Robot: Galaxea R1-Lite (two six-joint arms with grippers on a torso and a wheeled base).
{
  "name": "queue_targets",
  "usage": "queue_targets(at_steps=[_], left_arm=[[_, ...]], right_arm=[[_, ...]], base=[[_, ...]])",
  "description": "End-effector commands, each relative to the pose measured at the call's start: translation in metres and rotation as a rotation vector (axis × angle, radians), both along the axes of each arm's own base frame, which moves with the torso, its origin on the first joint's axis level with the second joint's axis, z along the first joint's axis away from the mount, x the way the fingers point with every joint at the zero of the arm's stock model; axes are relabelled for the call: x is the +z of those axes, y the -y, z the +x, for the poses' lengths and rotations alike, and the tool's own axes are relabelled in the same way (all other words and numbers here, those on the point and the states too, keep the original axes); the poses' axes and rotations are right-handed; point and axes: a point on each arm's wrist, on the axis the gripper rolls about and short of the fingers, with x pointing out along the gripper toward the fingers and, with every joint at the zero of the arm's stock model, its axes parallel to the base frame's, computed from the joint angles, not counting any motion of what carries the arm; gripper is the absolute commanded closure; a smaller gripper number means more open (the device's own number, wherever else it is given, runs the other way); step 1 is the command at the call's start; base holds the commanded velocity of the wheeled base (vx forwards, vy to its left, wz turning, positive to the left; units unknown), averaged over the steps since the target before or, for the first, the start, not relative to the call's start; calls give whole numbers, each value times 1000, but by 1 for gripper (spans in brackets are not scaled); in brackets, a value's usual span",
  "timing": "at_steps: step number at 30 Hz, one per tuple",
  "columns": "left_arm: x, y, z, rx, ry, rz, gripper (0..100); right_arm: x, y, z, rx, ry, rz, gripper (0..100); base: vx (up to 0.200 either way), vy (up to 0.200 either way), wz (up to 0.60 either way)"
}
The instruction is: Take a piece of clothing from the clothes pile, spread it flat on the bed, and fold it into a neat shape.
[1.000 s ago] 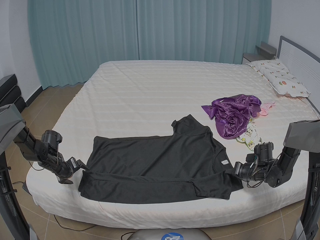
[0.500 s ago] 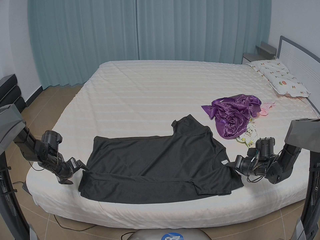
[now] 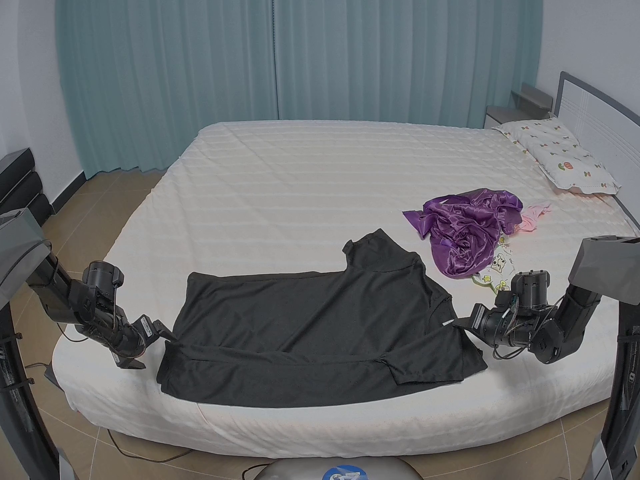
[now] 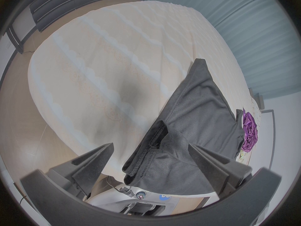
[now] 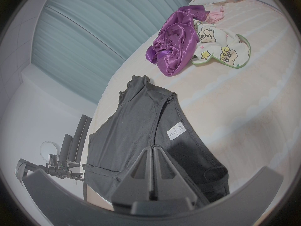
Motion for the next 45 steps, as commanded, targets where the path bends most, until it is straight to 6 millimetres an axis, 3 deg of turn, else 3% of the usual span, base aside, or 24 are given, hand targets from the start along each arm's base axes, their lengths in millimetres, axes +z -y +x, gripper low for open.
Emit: queue_targets(at_steps=[1,10,11,18,26,34,45], left_arm=[[-1,0,0,1,-2,0,0],[0,-2,-1,5,-3,-1,0],[0,-2,-1,5,-3,-1,0],[-3,-3,-1,7,-9,-1,0],[1,-4,0,12,11,2,0],[-5,-3,-4,-19,-7,21,0],[-5,-3,-4,-22,-6,16,0]], right_arm=[[-4,0,0,1,-8,-1,100],[-9,0,6,-39,-5,-30,100],[-9,0,6,-39,-5,-30,0],[-9,-1,3,-35,-12,-27,0],[19,8,-1,-116,11,55,0],[16,5,-6,-112,-11,59,0],[11,2,-8,-104,-29,58,0]], base=[[0,0,0],[0,0,0],[0,0,0],[0,0,0],[0,0,0],[0,0,0],[0,164,0]])
